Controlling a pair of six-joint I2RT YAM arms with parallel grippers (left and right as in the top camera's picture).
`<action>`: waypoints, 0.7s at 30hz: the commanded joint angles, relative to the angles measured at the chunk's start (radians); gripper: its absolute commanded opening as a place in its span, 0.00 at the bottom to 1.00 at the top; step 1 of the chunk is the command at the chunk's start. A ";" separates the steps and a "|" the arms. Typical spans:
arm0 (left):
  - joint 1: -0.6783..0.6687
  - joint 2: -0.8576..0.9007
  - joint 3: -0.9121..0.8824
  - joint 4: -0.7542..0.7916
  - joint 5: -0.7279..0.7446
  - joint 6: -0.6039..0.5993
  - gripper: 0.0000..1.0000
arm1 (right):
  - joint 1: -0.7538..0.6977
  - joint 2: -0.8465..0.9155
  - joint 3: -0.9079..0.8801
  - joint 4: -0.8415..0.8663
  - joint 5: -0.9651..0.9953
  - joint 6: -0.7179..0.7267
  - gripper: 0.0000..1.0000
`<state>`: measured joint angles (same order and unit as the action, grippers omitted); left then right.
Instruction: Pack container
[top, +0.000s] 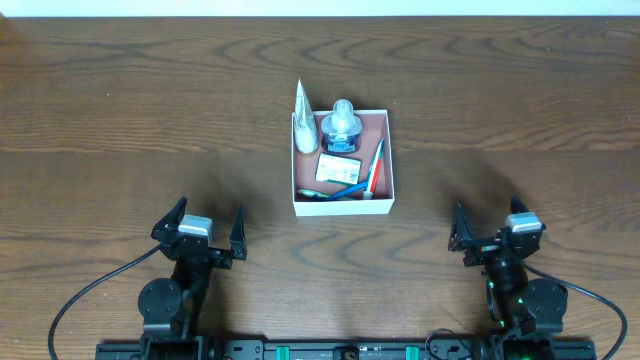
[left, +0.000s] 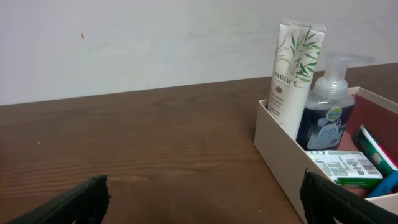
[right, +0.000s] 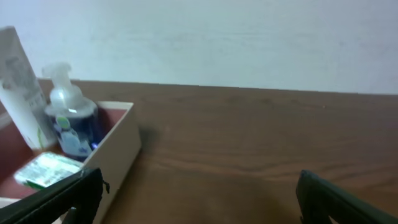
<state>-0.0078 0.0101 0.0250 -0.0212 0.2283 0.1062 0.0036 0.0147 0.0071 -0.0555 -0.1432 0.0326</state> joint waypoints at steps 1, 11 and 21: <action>-0.003 -0.006 -0.021 -0.030 -0.001 0.009 0.98 | -0.009 -0.010 -0.002 -0.004 -0.004 -0.130 0.99; -0.003 -0.006 -0.021 -0.030 -0.001 0.009 0.98 | -0.009 -0.010 -0.002 -0.012 0.032 -0.153 0.99; -0.003 -0.006 -0.021 -0.030 -0.001 0.009 0.98 | -0.010 -0.010 -0.002 -0.012 0.034 -0.153 0.99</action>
<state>-0.0078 0.0101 0.0250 -0.0212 0.2283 0.1059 0.0036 0.0147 0.0071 -0.0605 -0.1181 -0.1066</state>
